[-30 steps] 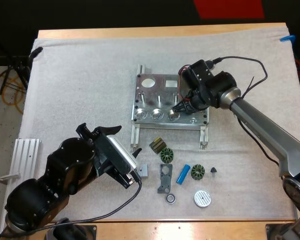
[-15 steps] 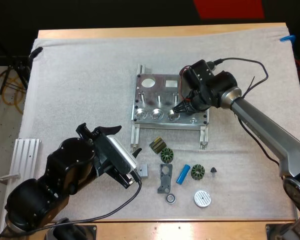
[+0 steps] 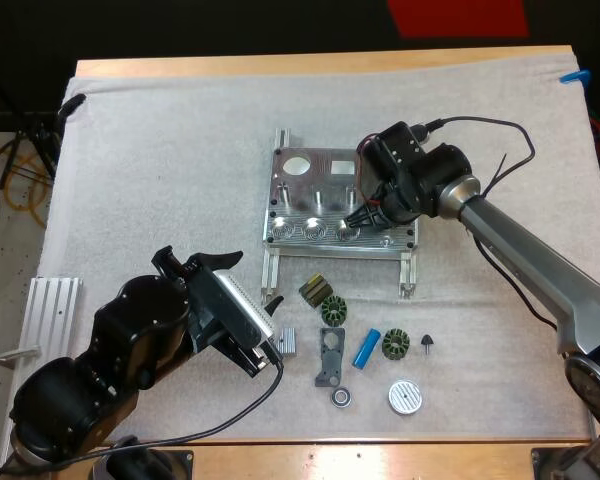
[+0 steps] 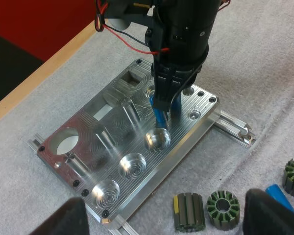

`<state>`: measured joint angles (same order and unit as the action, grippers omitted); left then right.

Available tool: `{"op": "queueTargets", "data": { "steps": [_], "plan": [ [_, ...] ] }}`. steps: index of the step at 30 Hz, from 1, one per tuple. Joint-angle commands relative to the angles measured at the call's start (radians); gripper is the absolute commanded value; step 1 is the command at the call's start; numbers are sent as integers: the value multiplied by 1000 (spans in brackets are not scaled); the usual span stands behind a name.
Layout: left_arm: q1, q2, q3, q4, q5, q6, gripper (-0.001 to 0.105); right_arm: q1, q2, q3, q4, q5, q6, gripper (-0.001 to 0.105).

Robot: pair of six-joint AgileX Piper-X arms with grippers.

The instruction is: Load cells from left to right

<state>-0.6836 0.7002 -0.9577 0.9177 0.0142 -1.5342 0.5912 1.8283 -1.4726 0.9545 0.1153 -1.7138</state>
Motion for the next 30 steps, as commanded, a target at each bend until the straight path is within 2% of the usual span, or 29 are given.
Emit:
{"op": "queueTargets", "data": {
  "steps": [1,12,30],
  "plan": [
    [0,0,-7,-2,-14,-14,65,2,-10,-2,16,9,2,0],
    [0,0,-7,-2,-14,-14,65,2,-10,-2,-36,0,2,0],
    [0,0,-7,-2,-14,-14,65,2,-10,21,-31,-49,14,0]
  ]
}}
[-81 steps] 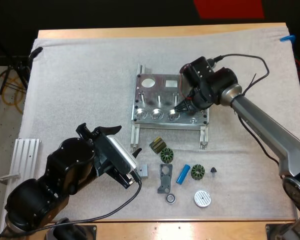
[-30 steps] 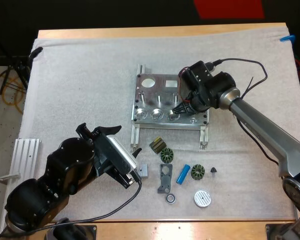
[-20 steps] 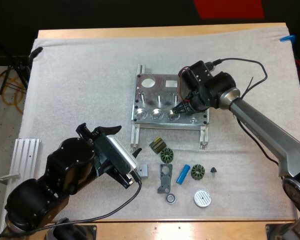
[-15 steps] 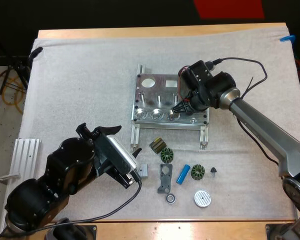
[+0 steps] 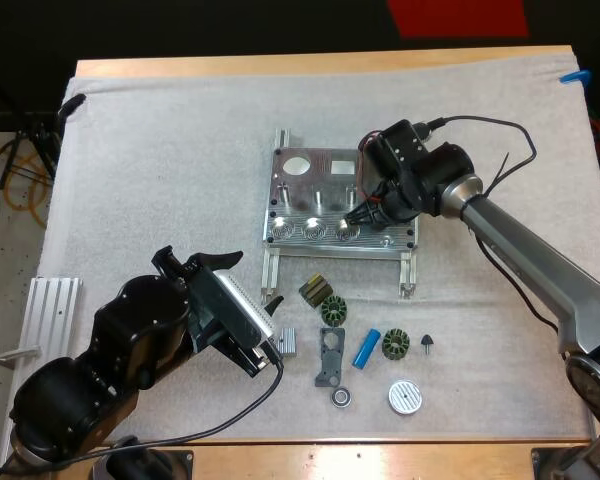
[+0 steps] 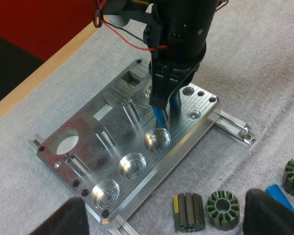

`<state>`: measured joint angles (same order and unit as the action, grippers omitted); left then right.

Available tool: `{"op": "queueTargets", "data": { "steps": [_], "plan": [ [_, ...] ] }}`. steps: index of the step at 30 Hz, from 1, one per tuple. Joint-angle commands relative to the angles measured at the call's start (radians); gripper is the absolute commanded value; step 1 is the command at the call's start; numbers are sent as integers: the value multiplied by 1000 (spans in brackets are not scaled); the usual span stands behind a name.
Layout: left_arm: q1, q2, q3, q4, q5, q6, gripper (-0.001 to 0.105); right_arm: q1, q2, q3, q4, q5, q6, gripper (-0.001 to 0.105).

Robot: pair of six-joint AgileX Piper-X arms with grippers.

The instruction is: Load cells from left to right

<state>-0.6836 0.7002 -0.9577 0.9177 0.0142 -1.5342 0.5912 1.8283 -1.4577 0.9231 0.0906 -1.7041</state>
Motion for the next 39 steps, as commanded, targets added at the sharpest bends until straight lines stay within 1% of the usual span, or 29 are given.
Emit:
{"op": "queueTargets", "data": {
  "steps": [1,4,16,17,18,19,20,22,25,27,32,39],
  "plan": [
    [0,0,-7,-2,-14,-14,65,2,-10,19,-4,-24,4,0],
    [0,0,-7,-2,-14,-14,65,2,-10,38,-4,-24,4,0],
    [0,0,-7,-2,-14,-14,65,2,-10,38,-31,-28,4,0],
    [0,0,-7,-2,-14,-14,65,2,-10,38,-31,-28,4,2],
    [0,0,-7,-2,-14,-14,65,2,-10,38,-33,-28,4,8],
    [0,0,-7,-2,-14,-14,65,2,-10,38,-35,-28,4,15],
    [0,0,-7,-2,-14,-14,65,2,-10,38,-36,-28,4,20],
    [0,0,-7,-2,-14,-14,65,2,-12,36,-36,-28,4,39],
    [0,0,-7,-2,-14,-14,65,2,-18,28,-36,-28,4,55],
    [0,0,-7,-2,-14,-14,65,2,-23,21,-36,-28,-1,57],
    [0,0,-7,-2,-14,-14,65,2,-46,6,-39,-28,0,56],
    [0,2,-7,-2,-14,-11,65,2,-140,6,-9,-28,0,56]
  ]
}}
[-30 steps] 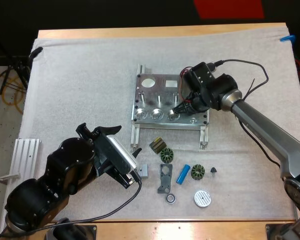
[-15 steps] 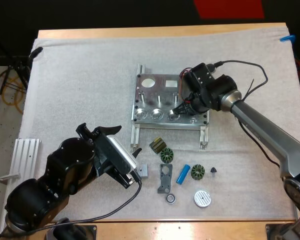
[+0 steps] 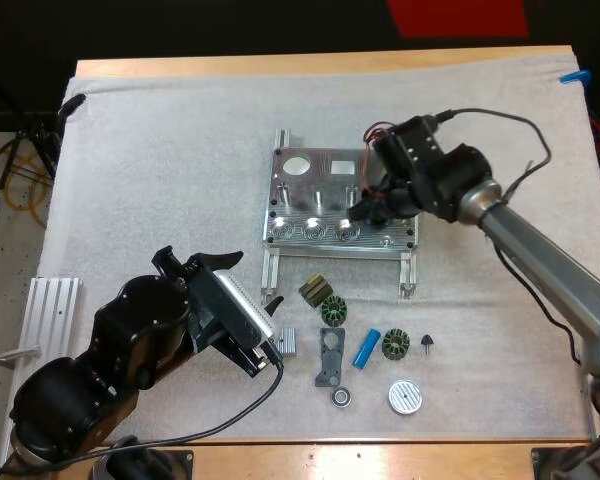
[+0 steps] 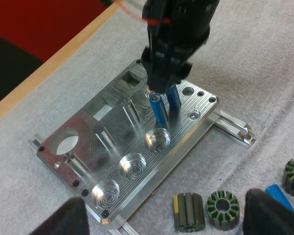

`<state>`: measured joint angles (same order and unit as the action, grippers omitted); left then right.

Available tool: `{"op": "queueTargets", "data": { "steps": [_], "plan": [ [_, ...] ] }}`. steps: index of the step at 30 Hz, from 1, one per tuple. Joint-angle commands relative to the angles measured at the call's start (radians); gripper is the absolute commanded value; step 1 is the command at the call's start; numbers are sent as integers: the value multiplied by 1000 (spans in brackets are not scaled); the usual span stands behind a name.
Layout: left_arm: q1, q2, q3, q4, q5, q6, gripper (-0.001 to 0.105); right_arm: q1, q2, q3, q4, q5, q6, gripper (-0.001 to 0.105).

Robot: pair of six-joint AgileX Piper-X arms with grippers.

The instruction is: Load cells from left to right

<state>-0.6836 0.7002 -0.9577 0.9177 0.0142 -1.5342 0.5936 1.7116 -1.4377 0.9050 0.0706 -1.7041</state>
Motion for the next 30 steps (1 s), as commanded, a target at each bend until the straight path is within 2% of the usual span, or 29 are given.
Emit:
{"op": "queueTargets", "data": {
  "steps": [1,5,7,11,15,20,26,30],
  "plan": [
    [0,2,-7,-2,-14,-11,65,-1,-45,-14,22,-8,0,56],
    [0,2,-7,-2,-6,-11,65,-1,-115,-14,72,-8,0,56],
    [0,2,-7,-2,46,-11,65,-1,-167,-14,106,-8,0,56],
    [0,2,-7,-2,96,-11,65,-1,-261,10,125,-8,-1,56],
    [0,2,-7,-2,97,-14,65,-1,-425,133,125,-8,-1,56],
    [-2,2,-7,-2,161,-44,65,-1,-621,264,139,-62,5,56],
    [-95,23,-7,-2,147,-100,65,-1,-855,330,271,-180,19,56],
    [-208,99,-7,-2,98,-163,65,-1,-955,335,397,-233,19,56]
  ]
}}
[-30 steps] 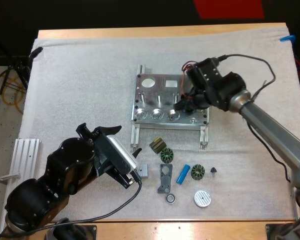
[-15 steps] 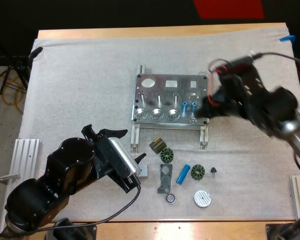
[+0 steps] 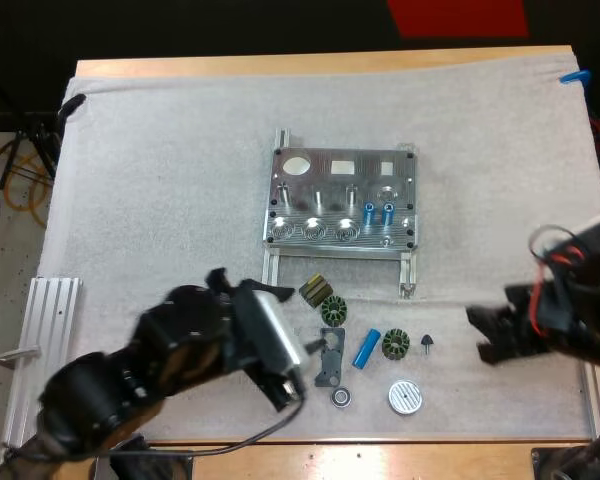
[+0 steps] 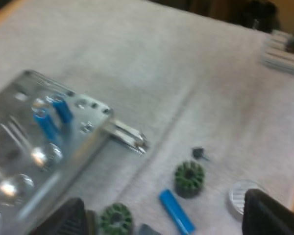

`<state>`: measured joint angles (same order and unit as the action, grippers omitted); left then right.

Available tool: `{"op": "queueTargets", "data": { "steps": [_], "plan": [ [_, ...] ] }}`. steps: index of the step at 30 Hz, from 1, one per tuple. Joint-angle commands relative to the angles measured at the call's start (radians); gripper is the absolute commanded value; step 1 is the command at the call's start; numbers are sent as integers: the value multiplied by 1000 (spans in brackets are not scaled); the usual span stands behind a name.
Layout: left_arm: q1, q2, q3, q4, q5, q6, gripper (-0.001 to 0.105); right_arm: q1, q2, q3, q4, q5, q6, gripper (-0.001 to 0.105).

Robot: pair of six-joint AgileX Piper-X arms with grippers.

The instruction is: Load cells from left to right

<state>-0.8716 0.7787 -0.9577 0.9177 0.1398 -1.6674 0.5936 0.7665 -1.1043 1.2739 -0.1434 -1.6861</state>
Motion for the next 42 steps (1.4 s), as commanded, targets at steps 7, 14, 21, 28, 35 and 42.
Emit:
{"op": "queueTargets", "data": {
  "steps": [7,14,21,28,35,42],
  "plan": [
    [-148,228,-7,-15,-86,-151,65,-1,-137,5,124,-18,1,56],
    [-161,447,-7,-74,-93,-273,65,-1,-173,13,130,-18,8,56],
    [-161,642,-7,-114,-96,-273,64,-1,-173,13,131,-18,8,56],
    [-161,766,-7,-137,-83,-260,47,-1,-173,13,131,-18,8,56],
    [-157,827,-7,-190,-76,-261,47,-1,-173,13,131,-18,43,56],
    [-144,892,-7,-187,-57,-262,47,-1,-173,13,131,-18,46,56]
  ]
}}
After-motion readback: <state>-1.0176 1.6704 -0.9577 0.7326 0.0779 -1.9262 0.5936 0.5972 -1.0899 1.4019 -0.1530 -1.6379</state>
